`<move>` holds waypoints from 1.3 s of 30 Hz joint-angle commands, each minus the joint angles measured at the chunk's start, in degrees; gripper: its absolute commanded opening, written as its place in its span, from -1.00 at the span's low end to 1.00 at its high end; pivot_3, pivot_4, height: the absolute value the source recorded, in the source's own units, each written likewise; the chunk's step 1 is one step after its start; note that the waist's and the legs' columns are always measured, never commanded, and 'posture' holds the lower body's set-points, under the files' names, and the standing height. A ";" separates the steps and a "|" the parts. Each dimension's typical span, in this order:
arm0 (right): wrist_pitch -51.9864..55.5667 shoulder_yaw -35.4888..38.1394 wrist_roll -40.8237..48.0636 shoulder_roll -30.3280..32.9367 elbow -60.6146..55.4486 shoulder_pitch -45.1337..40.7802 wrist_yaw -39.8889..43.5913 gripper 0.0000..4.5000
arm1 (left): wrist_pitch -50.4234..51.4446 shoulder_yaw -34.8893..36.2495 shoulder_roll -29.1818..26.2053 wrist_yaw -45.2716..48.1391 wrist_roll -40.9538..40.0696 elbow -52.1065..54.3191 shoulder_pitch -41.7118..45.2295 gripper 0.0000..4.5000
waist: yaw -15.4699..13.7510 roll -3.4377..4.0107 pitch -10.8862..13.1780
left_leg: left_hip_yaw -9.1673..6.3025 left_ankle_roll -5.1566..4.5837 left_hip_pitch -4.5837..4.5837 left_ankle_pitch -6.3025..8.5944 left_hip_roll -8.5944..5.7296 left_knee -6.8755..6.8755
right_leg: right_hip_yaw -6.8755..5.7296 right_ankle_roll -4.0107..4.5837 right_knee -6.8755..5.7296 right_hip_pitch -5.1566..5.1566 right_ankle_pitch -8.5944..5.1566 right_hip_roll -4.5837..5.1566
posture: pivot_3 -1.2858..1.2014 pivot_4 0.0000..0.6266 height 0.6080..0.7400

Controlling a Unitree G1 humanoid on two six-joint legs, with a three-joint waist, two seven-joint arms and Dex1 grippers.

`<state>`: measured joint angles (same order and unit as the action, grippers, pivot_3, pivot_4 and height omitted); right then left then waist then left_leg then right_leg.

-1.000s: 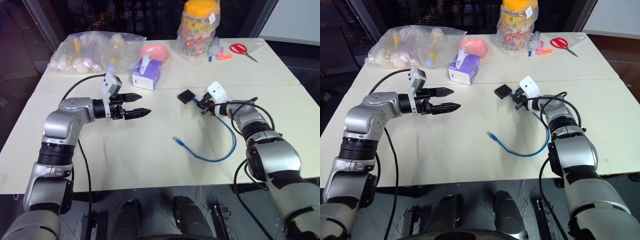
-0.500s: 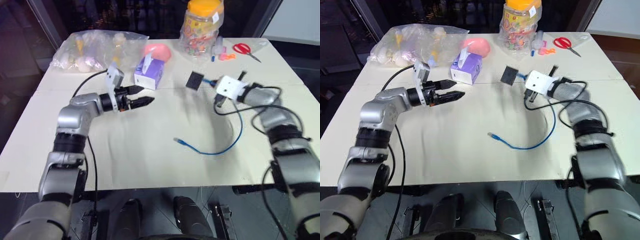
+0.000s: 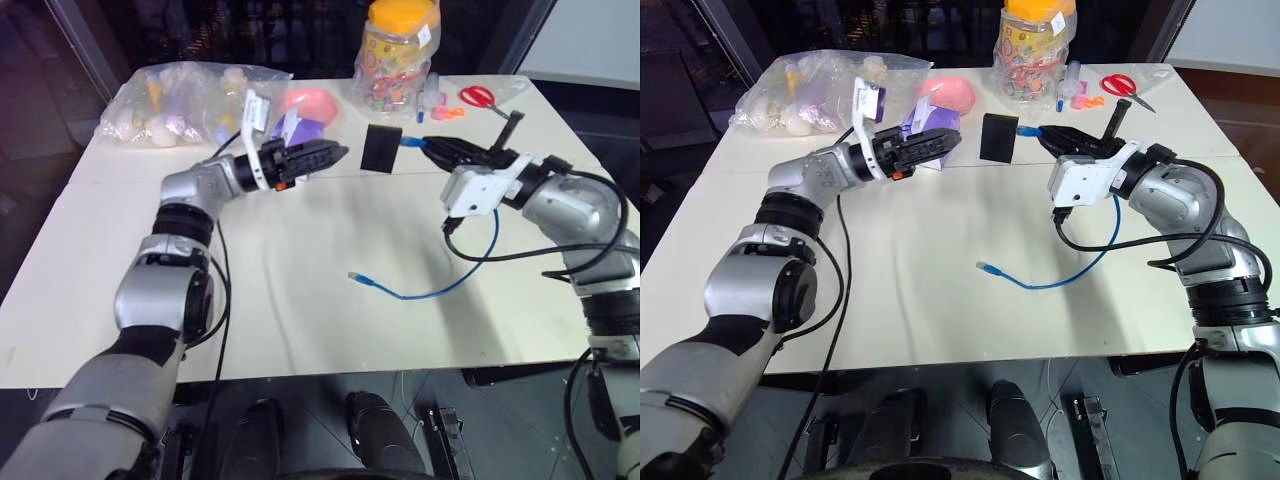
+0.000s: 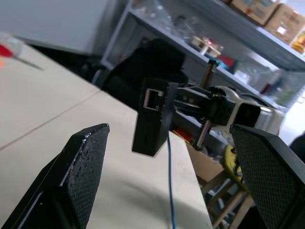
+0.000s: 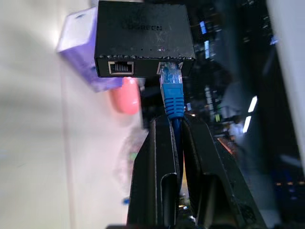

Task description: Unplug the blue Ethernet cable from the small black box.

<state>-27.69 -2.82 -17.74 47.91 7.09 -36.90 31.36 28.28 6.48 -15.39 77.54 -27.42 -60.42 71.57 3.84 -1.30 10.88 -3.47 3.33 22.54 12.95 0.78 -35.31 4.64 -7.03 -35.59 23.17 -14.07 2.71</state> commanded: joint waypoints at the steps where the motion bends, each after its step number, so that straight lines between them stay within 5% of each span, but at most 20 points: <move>1: 2.32 2.40 1.51 0.45 -5.00 1.00 0.02 -0.96 | -2.50 1.63 0.66 1.16 0.94 -2.91 2.24 0.89 | 0.08 0.00 0.00 | 0.00 0.00 0.00 0.00 0.00 0.01 | 0.00 0.00 0.01 0.00 0.00 0.00 | 0.03 -0.52 0.98; 10: 6.07 2.25 2.30 -0.15 -9.75 2.43 0.63 -0.96 | -4.33 2.68 3.34 2.86 2.69 -6.33 4.77 0.89 | -0.05 0.00 0.00 | 0.00 0.00 0.01 0.00 0.00 0.01 | 0.00 0.00 0.00 0.01 0.00 0.00 | 0.03 -0.52 0.98; 15: 7.65 2.10 2.79 -0.55 -12.16 3.23 1.01 -1.00 | -4.94 3.68 4.43 2.19 2.98 -7.08 5.31 0.27 | -0.09 0.00 0.00 | 0.00 0.00 0.01 0.00 0.00 0.01 | 0.00 0.00 0.00 0.01 0.00 0.00 | 0.03 -0.52 0.98; 21: 9.03 2.07 2.84 -0.91 -13.90 4.22 1.32 -1.00 | -4.41 4.82 4.63 2.60 3.18 -6.71 5.36 -0.79 | -0.07 0.00 0.00 | 0.00 0.00 0.00 0.00 0.00 0.01 | 0.00 0.00 -0.01 0.01 0.00 0.00 | 0.03 -0.52 0.98; 26: 10.04 2.13 2.86 -0.70 -14.55 4.54 1.98 -1.00 | -4.24 5.29 4.84 1.76 2.95 -5.78 4.89 -0.79 | -0.10 0.00 0.00 | -0.01 0.00 0.00 0.00 0.00 0.01 | 0.00 0.00 -0.01 0.01 0.00 0.00 | 0.03 -0.52 0.98; 30: 13.30 3.81 3.89 0.02 -15.52 6.71 3.10 -0.33 | -2.67 6.07 4.95 1.54 1.85 -4.21 3.53 -0.79 | -0.11 0.00 0.00 | -0.01 0.00 0.00 0.00 0.00 0.01 | 0.00 0.00 -0.01 0.01 0.00 0.00 | 0.03 -0.52 0.98; 34: 26.76 9.91 7.93 -2.35 -19.80 11.65 2.01 0.59 | -0.18 7.79 5.14 0.44 0.32 -1.69 1.66 -0.79 | -0.62 -0.01 0.00 | -0.01 0.00 0.01 0.00 0.00 0.01 | 0.00 0.00 -0.02 0.00 0.00 0.00 | 0.03 -0.52 0.98; 35: 33.73 12.76 12.17 -5.30 -22.64 12.82 0.93 0.79 | 0.85 8.57 5.15 -0.05 -0.44 -1.08 1.23 -0.79 | -0.83 -0.01 0.00 | -0.02 0.00 0.01 0.00 0.00 0.00 | 0.00 0.00 -0.03 0.00 0.00 0.00 | 0.03 -0.52 0.98; 37: 55.98 21.35 48.22 -18.83 -33.05 14.32 -13.65 0.79 | 4.63 10.31 5.15 -0.33 -2.82 0.64 0.10 -0.79 | -0.94 -0.09 0.01 | -0.03 0.00 -0.01 0.00 0.03 -0.02 | -0.01 0.01 -0.10 0.03 0.00 -0.02 | 0.03 -0.52 0.98; 39: 63.51 24.96 78.54 -26.30 -38.97 16.01 -25.84 0.79 | 7.83 11.69 5.33 -1.09 -4.74 2.22 -0.62 -0.79 | -1.12 -0.06 0.01 | -0.13 0.00 -0.06 0.00 0.12 0.02 | -0.05 0.12 -0.44 0.07 -0.05 -0.05 | 0.03 -0.52 0.98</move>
<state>29.16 19.44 38.58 23.02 -25.53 -21.03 13.92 33.98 16.10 -9.87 76.77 -29.24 -61.41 70.13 2.72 -1.36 10.89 -3.65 3.33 22.46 12.95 0.92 -35.27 4.54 -6.85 -36.08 23.25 -14.15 2.64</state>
